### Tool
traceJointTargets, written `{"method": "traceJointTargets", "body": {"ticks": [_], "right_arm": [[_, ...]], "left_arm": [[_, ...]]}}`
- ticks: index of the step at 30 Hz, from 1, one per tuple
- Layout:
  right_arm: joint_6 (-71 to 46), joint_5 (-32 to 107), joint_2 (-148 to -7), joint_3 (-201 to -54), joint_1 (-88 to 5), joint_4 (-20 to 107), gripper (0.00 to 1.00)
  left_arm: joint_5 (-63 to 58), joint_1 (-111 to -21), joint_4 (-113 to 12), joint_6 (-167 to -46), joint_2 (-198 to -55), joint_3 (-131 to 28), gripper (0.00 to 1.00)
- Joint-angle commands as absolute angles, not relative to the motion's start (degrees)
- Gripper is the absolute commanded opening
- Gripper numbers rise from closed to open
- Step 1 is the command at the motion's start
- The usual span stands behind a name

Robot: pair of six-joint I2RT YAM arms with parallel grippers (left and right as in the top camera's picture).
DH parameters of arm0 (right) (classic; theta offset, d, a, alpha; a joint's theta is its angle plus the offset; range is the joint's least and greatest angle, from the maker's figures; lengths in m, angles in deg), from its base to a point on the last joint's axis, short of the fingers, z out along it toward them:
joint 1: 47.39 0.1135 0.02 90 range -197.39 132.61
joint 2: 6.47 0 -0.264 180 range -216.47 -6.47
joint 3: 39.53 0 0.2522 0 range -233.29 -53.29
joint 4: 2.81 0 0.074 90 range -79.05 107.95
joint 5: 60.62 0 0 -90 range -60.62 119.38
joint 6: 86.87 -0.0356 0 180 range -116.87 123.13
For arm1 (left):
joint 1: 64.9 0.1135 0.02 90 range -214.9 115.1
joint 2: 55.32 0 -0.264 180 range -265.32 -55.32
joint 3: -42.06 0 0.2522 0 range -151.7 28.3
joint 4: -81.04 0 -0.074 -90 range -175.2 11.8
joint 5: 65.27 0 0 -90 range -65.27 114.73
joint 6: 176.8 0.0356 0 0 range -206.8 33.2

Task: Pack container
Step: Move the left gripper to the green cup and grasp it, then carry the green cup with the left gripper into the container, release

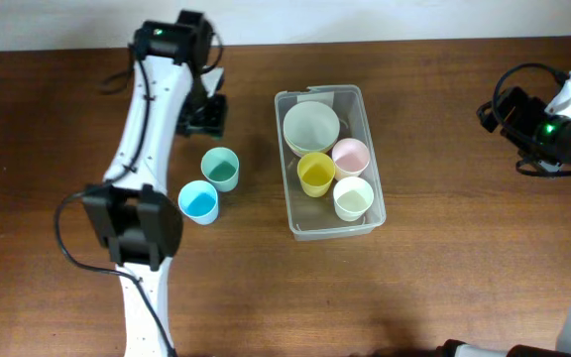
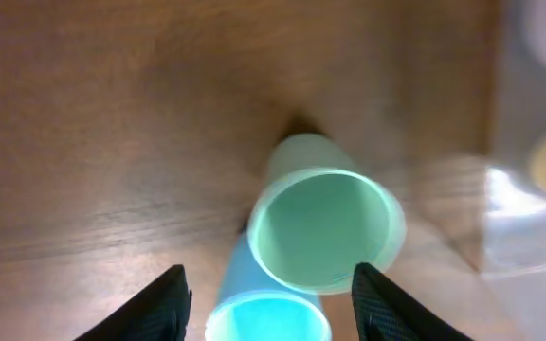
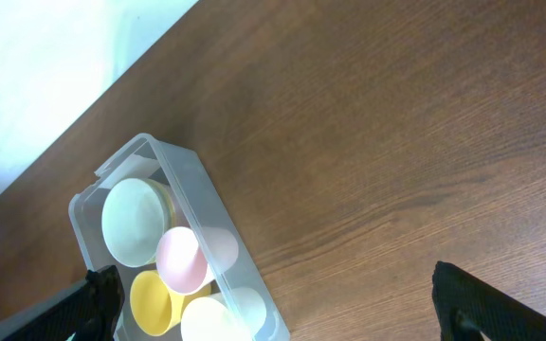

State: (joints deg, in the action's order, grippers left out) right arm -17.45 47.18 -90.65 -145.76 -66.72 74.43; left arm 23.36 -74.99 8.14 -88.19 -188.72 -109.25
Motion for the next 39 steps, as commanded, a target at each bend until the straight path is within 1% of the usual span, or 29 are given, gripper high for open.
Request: {"method": "traceJointTargets", "body": {"ticks": [1,8,10,12,14,16,19,23,28,33,39], "right_arm": [[-17.3,46.7,-90.6,-146.1,-67.0,74.5,0.99],[-17.3,46.7,-90.6,-146.1,-67.0,74.5,0.99],[-17.3,46.7,-90.6,-146.1,-67.0,74.5,0.99],[-17.3,46.7,-90.6,-146.1,-67.0,74.5,0.99],[-17.3,46.7,-90.6,-146.1,-67.0,74.5,0.99],[-17.3,46.7,-90.6,-146.1,-67.0,74.5,0.99],[-17.3,46.7,-90.6,-146.1,-67.0,74.5,0.99],[-17.3,46.7,-90.6,-146.1,-67.0,74.5,0.99],[-17.3,46.7,-90.6,-146.1,-67.0,74.5,0.99],[-17.3,46.7,-90.6,-146.1,-67.0,74.5,0.99],[-17.3,46.7,-90.6,-146.1,-67.0,74.5,0.99]], "left_arm": [[20.9,-72.9,4.2,-87.2,-188.4,-101.5,0.57],[20.8,-72.0,-7.3,-87.2,-188.5,-88.5,0.57],[20.8,-72.0,-9.4,-87.2,-188.5,-86.6,0.49],[20.8,-72.0,-10.0,-87.2,-188.5,-86.2,0.31],[20.8,-72.0,-10.3,-87.2,-188.5,-86.2,0.16],[20.8,-72.0,-10.2,-87.2,-188.4,-86.7,0.07],[20.8,-72.2,-8.8,-87.2,-188.2,-89.0,0.01],[20.8,-73.1,-4.1,-87.2,-186.9,-95.3,0.01],[20.9,-76.5,2.2,-87.2,-184.1,-105.4,0.01],[21.1,-82.8,6.6,-87.1,-181.3,-113.0,0.01],[21.1,-91.3,7.3,-87.0,-180.1,-113.7,0.01]]}}
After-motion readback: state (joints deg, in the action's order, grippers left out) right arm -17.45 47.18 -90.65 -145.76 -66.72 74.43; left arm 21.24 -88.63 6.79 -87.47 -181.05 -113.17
